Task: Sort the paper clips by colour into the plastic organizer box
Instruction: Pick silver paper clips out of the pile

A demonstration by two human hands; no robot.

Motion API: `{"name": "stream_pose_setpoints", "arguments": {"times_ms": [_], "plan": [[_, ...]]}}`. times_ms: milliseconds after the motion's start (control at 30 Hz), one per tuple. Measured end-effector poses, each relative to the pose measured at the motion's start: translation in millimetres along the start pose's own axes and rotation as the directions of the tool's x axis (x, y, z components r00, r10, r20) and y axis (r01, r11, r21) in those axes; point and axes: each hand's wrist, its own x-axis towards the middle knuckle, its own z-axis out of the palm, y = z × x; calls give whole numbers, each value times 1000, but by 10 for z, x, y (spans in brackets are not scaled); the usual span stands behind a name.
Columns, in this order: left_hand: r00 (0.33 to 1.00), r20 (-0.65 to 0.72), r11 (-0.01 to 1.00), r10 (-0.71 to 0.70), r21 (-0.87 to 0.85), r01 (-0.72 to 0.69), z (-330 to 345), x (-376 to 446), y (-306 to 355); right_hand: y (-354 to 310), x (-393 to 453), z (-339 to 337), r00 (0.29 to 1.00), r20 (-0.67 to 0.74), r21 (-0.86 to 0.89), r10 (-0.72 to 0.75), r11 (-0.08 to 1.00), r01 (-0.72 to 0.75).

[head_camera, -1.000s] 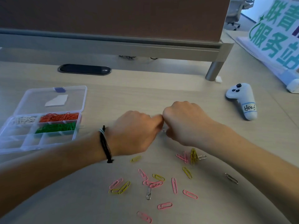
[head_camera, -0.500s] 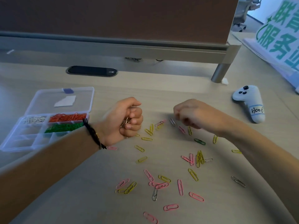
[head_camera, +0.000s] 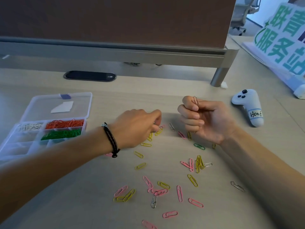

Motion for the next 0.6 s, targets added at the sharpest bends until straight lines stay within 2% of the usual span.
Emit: {"name": "stream_pose_setpoints", "arguments": {"times_ms": [133, 200, 300, 433, 467, 500, 533, 567, 600], "plan": [[999, 1, 968, 35, 250, -34, 65, 35, 21, 16, 60, -5, 997, 62, 36, 45, 998, -47], [998, 1, 926, 66, 373, -62, 74, 40, 46, 44, 121, -7, 993, 43, 19, 108, 994, -109], [994, 22, 865, 109, 491, -105, 51, 50, 78, 47, 184, -30, 982, -85, -87, 170, 980, -177], [983, 67, 821, 174, 541, -182, 29, 33, 95, -21, 193, -70, 946, -300, -340, 119, 914, -222], [979, 108, 806, 175, 556, -206, 14, 14, 99, -37, 194, -59, 928, -362, -443, 89, 860, -255], [977, 115, 779, 177, 591, -211, 17, 4, 80, -50, 200, -48, 905, -423, -589, 32, 749, -303], [976, 89, 770, 201, 601, -213, 24, -3, 55, -63, 204, -20, 885, -463, -746, -47, 560, -360], [973, 55, 761, 223, 614, -209, 19, 0, 41, -71, 216, 4, 876, -465, -854, -128, 324, -406], [969, 61, 753, 238, 619, -224, 14, 5, 51, -71, 234, 24, 880, -438, -899, -183, 98, -427]]}}
